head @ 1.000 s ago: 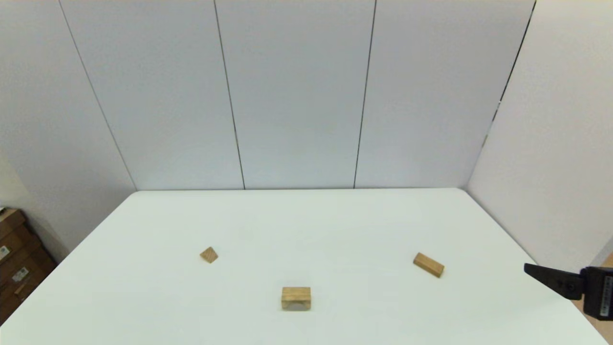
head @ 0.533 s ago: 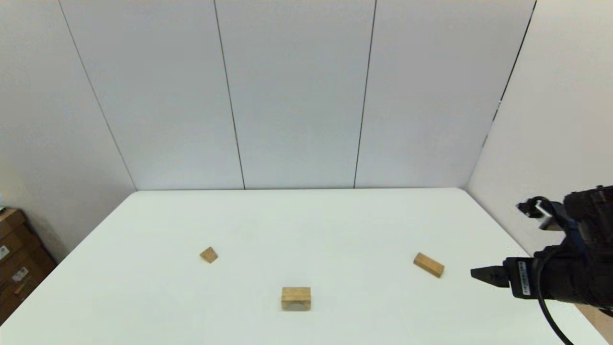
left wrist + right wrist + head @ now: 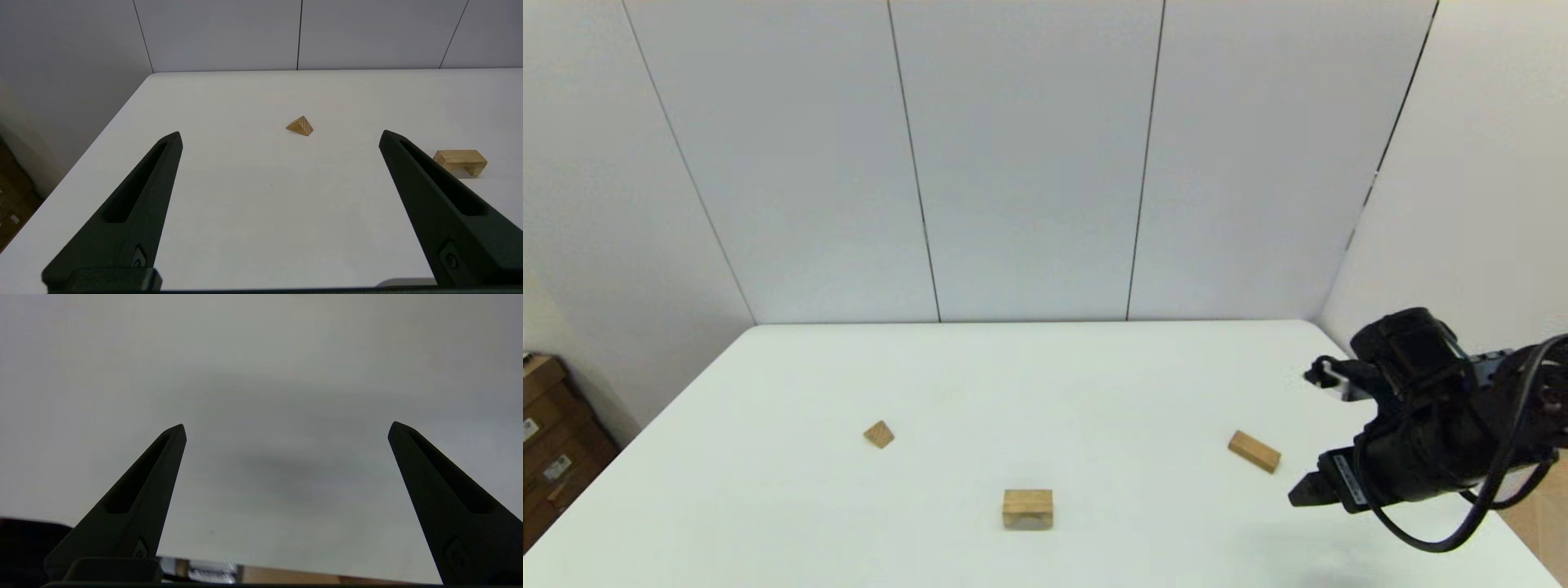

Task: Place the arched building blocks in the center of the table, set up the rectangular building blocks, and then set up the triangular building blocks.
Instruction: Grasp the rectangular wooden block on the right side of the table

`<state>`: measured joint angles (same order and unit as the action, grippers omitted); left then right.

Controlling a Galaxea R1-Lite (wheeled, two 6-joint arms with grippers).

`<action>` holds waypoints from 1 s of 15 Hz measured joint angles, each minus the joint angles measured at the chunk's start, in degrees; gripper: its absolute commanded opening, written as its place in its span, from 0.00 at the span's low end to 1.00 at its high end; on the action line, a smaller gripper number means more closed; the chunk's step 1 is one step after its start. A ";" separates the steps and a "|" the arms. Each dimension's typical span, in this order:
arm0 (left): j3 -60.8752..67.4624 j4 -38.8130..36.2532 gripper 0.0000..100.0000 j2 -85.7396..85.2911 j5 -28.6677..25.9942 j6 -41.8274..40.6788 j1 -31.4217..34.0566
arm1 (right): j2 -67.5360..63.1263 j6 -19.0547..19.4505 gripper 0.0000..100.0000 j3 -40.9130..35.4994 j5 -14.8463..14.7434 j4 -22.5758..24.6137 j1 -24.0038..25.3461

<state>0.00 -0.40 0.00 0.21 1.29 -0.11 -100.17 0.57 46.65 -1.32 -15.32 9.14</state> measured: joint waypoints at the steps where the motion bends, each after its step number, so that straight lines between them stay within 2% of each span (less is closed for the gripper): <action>1: 0.00 0.02 1.00 0.00 -0.02 -0.02 0.00 | -1.29 2.04 1.00 2.00 -0.02 -2.83 0.02; 4: 0.00 0.02 1.00 0.00 0.00 0.00 0.00 | -4.73 8.33 1.00 8.28 -0.06 -11.30 -0.20; 7: 0.00 0.02 1.00 0.00 0.00 -0.02 0.00 | -8.20 12.79 1.00 14.03 -0.09 -15.59 -0.49; 12: 0.00 0.02 1.00 0.00 0.01 -0.04 0.01 | -15.62 13.97 1.00 25.28 0.13 -21.08 -0.09; 15: 0.00 0.00 1.00 0.00 -0.05 -0.02 0.00 | -20.09 14.20 1.00 30.66 0.16 -21.77 0.11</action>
<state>0.00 -0.40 0.00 0.16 1.27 -0.11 -120.26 14.77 77.31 -1.16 -37.10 9.25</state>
